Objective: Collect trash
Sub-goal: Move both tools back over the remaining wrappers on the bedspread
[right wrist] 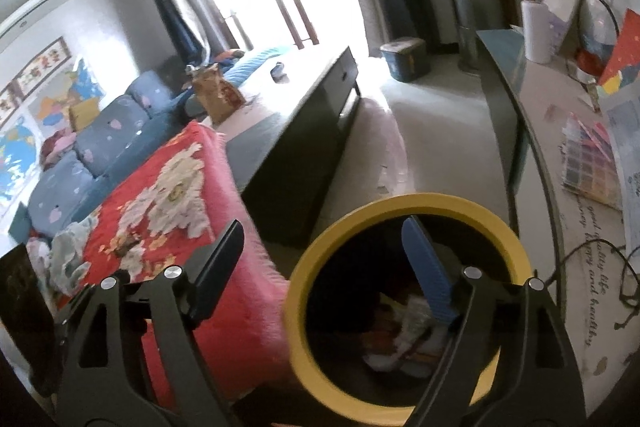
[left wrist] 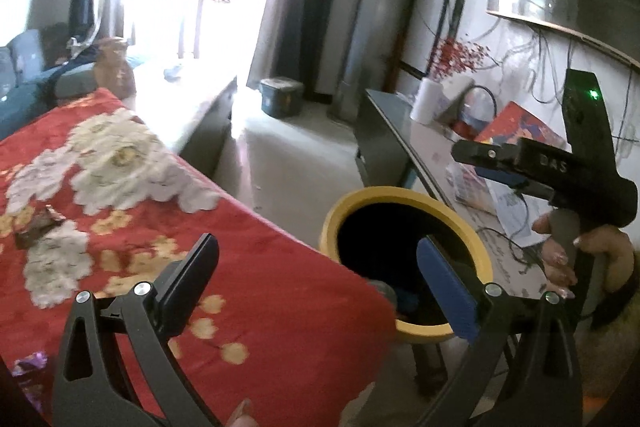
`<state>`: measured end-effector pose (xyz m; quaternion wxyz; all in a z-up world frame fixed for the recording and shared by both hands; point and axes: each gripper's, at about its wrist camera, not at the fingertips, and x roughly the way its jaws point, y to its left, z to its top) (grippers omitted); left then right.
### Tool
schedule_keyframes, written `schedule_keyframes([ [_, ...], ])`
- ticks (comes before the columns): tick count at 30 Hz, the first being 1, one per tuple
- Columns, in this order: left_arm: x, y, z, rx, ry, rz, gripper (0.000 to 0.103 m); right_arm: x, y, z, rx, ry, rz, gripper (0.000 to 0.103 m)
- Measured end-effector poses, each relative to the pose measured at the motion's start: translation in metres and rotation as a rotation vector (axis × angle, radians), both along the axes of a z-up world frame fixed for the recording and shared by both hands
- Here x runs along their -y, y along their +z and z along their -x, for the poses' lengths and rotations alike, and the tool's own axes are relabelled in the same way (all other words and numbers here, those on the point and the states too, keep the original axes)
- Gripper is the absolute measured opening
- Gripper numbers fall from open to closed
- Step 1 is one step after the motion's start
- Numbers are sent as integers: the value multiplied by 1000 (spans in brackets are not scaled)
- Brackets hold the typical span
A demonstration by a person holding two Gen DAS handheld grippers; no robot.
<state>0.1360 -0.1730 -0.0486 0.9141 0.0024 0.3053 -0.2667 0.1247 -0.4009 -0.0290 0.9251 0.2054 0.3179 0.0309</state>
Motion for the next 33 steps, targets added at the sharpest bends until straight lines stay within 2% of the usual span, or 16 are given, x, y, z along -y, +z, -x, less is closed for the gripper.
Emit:
schedule_keyframes([
  [10, -54, 19, 9, 66, 134, 18, 96, -39, 13, 0, 42, 82, 26, 81],
  [19, -108, 38, 18, 122, 247, 26, 96, -79, 22, -1, 60, 166, 58, 81],
  [33, -181, 44, 30, 135, 364, 13, 96, -155, 39, -10, 68, 325, 108, 82],
])
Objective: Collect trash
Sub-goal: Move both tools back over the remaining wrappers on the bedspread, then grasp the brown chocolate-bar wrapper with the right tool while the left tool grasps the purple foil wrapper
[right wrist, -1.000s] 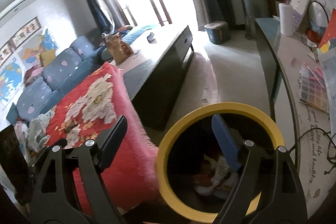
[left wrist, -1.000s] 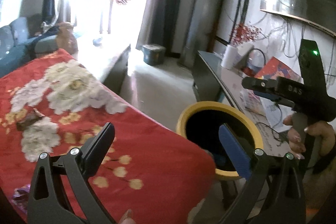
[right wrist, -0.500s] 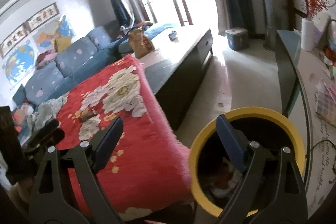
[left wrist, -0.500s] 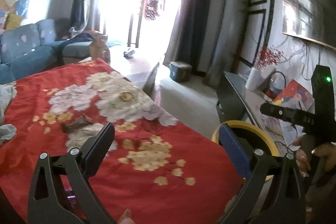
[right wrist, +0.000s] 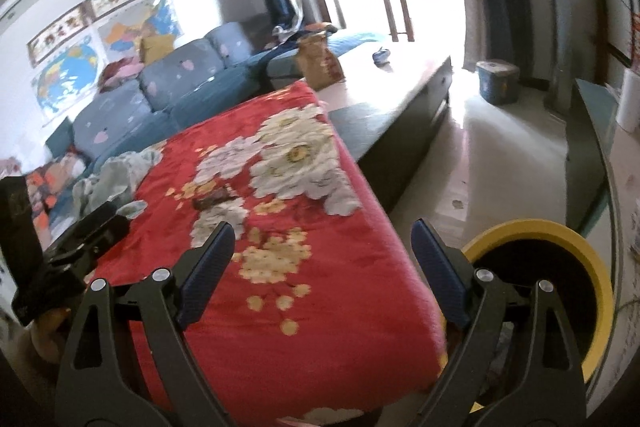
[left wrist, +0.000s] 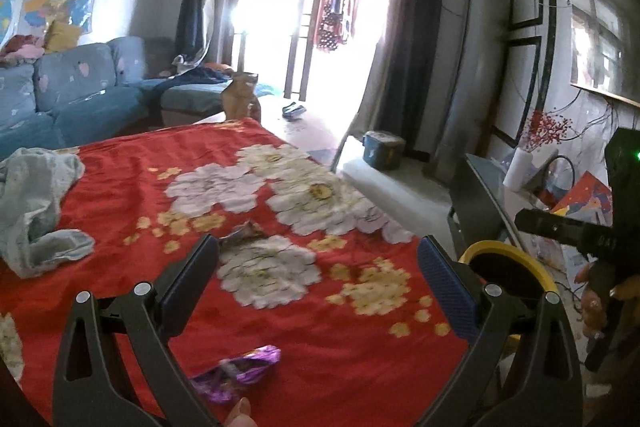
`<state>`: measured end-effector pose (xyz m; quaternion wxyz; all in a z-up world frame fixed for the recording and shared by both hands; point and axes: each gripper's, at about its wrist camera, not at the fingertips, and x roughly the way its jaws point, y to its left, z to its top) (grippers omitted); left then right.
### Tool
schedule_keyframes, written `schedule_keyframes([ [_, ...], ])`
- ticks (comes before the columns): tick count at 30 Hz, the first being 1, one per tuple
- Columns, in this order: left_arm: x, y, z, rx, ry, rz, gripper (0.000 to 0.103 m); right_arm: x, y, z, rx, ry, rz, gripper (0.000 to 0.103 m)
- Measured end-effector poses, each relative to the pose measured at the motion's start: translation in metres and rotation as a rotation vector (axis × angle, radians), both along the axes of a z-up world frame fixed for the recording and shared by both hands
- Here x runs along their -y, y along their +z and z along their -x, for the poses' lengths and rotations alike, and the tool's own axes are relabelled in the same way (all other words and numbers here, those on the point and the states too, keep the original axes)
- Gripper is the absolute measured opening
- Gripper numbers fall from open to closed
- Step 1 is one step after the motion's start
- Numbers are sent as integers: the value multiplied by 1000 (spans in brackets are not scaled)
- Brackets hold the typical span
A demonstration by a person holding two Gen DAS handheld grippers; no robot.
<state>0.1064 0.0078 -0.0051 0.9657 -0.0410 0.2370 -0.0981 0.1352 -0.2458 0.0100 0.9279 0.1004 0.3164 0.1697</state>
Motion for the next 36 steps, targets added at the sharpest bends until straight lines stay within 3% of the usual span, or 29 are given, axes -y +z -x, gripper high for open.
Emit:
schedule_keyframes([
  [12, -58, -23, 8, -75, 47, -27, 96, -77, -2, -34, -38, 119, 17, 82],
  [23, -59, -62, 8, -216, -70, -76, 95, -157, -28, -92, -138, 173, 22, 82],
  [26, -52, -71, 6, -248, -112, -95, 83, -176, -39, -110, -183, 174, 30, 81],
  [36, -52, -96, -9, -376, -141, -70, 61, -223, -87, -172, -371, 126, 25, 68],
])
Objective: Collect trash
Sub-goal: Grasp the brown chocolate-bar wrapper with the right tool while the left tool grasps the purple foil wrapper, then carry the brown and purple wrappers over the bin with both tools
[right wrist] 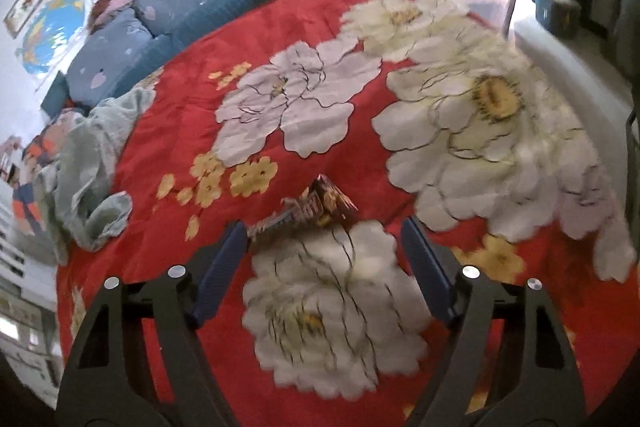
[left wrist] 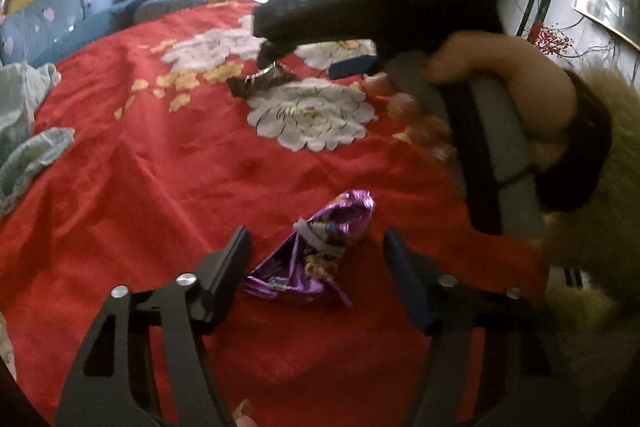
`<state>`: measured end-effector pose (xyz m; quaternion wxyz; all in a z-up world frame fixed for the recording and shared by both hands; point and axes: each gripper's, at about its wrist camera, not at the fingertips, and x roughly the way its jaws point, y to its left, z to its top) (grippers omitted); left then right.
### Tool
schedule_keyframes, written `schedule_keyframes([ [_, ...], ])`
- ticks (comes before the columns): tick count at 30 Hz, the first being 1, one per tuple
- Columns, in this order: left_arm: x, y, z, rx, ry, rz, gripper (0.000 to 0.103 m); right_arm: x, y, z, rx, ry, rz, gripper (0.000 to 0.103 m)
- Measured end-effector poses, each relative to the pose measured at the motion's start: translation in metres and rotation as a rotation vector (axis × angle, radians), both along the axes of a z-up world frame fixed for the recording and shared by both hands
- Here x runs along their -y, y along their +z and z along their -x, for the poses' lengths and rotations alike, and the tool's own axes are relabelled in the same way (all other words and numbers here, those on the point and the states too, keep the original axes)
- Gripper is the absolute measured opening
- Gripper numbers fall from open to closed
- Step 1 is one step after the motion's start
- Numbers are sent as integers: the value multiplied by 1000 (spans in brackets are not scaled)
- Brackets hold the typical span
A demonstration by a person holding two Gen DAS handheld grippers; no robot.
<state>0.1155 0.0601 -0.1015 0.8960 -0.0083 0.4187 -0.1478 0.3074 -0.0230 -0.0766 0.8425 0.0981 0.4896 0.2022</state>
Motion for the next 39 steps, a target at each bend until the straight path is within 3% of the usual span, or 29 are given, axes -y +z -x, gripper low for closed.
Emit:
schedule_keyframes([
  [3, -3, -4, -2, -22, 5, 12, 53, -6, -8, -10, -19, -17, 2, 60],
  [5, -6, -5, -1, -25, 11, 22, 47, -9, -9, -11, -1, -12, 20, 43],
  [11, -6, -5, 1, -26, 10, 23, 46, 0, -9, -1, 25, 35, -19, 17],
  [19, -4, -4, 2, -25, 10, 26, 45, 30, 7, 27, 84, 69, -56, 13],
  [27, -1, 4, 0, -22, 15, 79, 45, 82, 30, 63, 154, 54, -61, 13],
  [39, 43, 26, -8, 30, -54, 110, 44, 162, 55, 106, 248, -14, -49, 13],
])
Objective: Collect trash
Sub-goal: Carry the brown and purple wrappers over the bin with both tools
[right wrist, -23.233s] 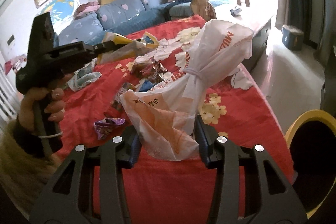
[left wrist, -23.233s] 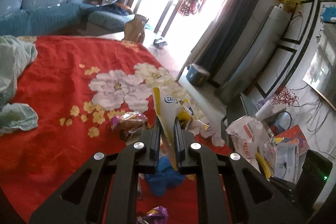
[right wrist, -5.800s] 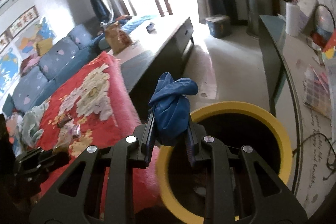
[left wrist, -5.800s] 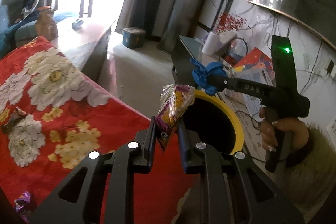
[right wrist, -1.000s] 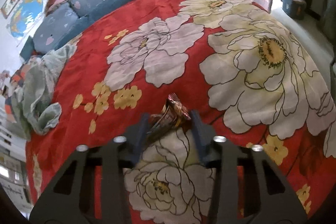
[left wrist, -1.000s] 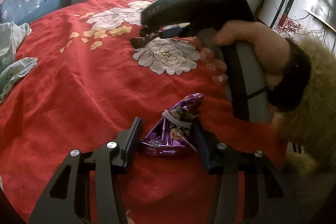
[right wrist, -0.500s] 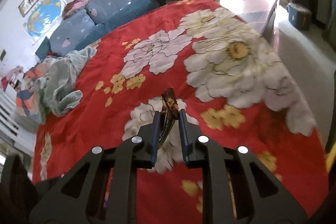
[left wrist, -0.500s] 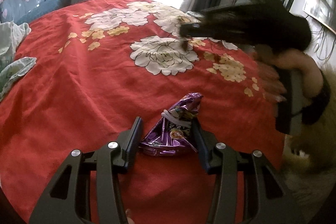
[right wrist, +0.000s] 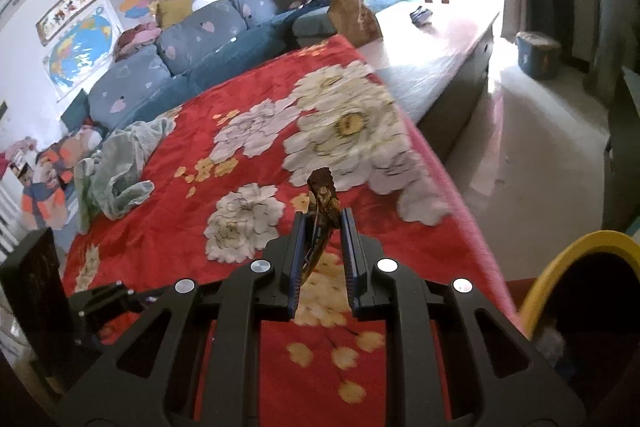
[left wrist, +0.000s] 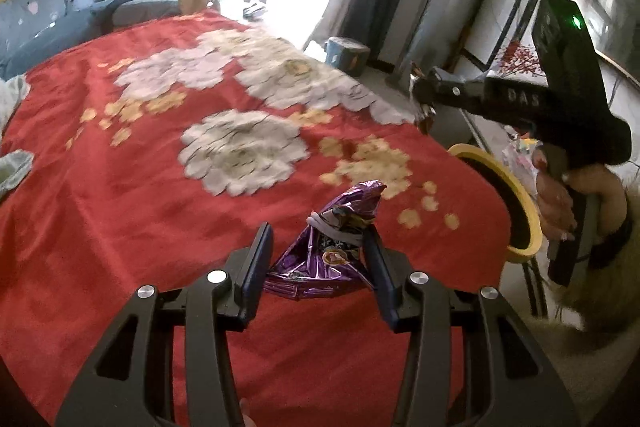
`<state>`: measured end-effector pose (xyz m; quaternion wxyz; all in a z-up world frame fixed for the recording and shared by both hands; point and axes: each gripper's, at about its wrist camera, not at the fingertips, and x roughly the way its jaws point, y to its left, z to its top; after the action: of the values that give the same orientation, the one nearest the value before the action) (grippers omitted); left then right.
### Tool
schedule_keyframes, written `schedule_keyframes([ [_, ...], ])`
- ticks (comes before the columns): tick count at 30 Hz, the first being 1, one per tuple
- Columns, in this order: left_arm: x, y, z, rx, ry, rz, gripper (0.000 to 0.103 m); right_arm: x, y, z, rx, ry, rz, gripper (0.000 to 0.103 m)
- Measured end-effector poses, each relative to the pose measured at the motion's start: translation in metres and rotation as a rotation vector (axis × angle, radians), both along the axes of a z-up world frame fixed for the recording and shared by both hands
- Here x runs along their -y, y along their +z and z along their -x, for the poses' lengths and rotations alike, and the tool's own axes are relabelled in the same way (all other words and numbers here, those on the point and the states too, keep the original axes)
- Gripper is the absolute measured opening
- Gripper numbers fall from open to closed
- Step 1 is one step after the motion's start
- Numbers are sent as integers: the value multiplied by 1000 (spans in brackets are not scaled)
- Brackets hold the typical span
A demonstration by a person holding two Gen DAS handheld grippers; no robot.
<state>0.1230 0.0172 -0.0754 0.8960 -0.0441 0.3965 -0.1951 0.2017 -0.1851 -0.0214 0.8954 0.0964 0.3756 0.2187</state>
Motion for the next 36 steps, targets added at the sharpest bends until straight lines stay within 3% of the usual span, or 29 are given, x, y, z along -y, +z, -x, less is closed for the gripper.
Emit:
schedule_keyframes([
  [14, 53, 32, -13, 75, -57, 32, 44, 70, 11, 27, 34, -111, -1, 13],
  [36, 150, 51, -27, 137, -219, 32, 44, 164, 12, 60, 58, -337, -8, 13],
])
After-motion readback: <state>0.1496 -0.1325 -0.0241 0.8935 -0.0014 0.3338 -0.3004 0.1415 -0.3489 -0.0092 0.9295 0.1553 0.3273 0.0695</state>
